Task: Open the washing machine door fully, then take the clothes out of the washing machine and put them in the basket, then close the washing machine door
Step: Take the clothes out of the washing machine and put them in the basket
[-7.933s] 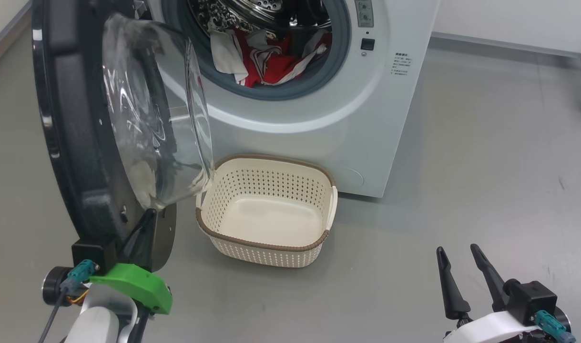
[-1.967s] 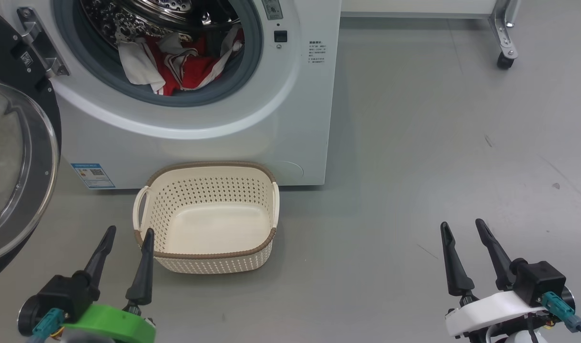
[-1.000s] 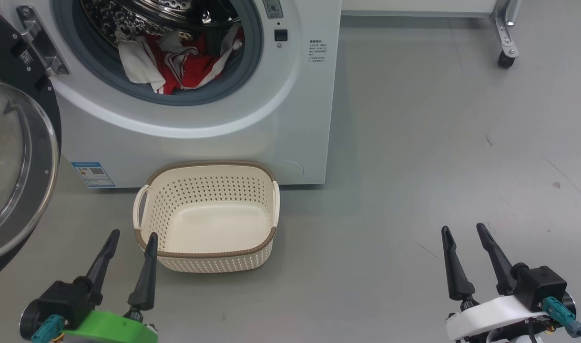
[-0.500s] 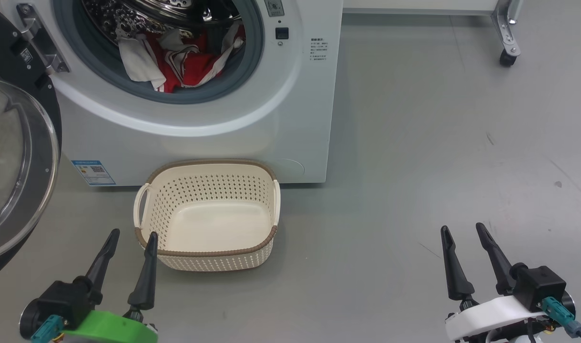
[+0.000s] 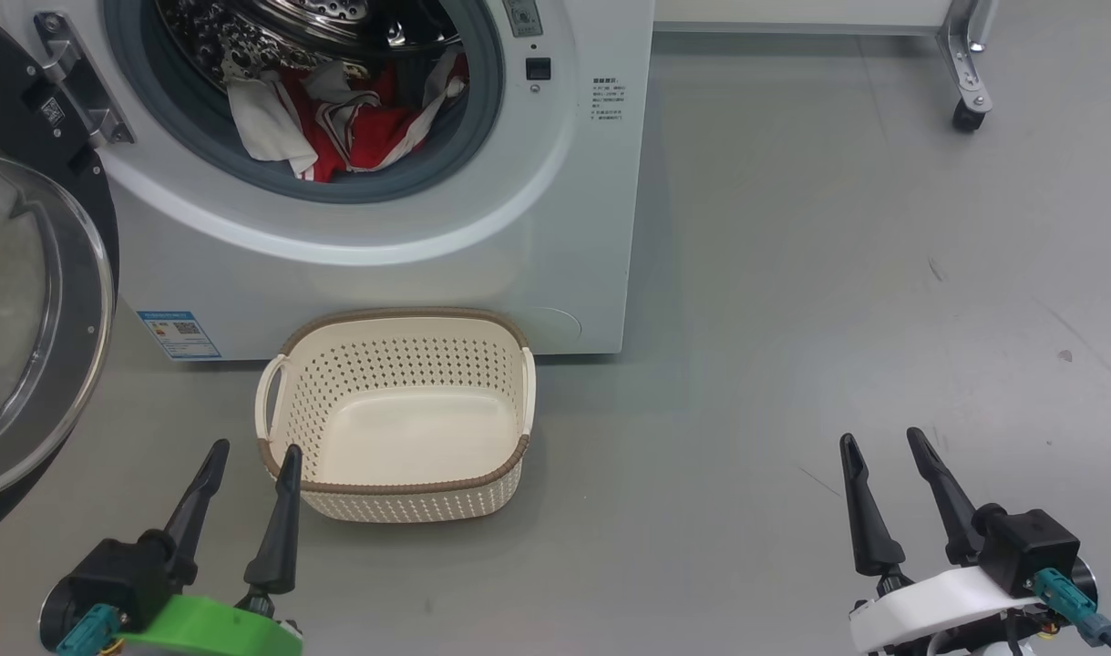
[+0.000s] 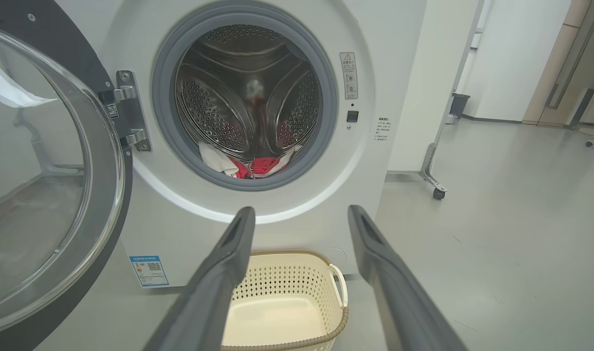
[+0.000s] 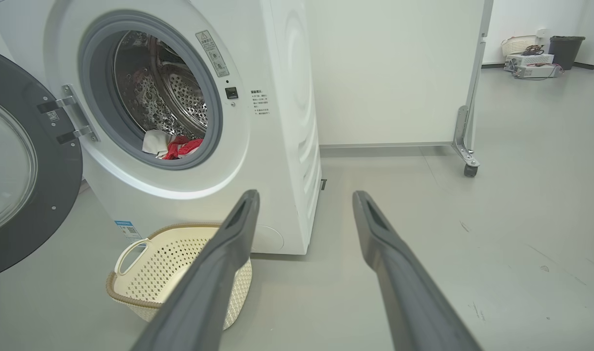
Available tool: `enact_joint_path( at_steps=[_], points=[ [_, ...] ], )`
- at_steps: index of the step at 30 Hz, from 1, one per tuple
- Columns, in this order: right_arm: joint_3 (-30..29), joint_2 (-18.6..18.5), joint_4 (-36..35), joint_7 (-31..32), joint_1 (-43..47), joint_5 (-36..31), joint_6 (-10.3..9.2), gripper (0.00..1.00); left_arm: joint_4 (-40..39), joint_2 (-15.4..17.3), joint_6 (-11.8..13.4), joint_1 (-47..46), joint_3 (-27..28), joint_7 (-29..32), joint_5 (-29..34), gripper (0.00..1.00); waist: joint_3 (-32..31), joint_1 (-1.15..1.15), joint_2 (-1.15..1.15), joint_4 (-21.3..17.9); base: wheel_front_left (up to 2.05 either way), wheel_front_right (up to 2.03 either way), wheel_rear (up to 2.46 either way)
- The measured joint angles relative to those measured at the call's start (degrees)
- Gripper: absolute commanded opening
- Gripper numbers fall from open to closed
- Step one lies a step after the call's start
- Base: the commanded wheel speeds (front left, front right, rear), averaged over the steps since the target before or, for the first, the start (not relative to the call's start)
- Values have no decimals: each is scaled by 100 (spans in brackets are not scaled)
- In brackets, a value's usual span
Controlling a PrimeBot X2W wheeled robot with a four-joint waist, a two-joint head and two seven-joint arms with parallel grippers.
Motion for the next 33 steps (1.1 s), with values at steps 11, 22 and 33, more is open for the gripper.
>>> enact_joint_path(
  at_steps=[11,22,33],
  points=[
    [0,24,8,0,1,0,1,100,-4,-7,0,65,-245,1,-328,100,16,0,0,-7,1,-1,0],
    [-4,36,12,0,1,-1,20,100,-119,65,0,74,-286,0,-450,100,45,0,0,18,30,-30,0],
    [-15,41,43,0,1,-9,24,100,-120,96,0,74,-254,0,-497,100,26,0,0,37,74,-74,0]
  ],
)
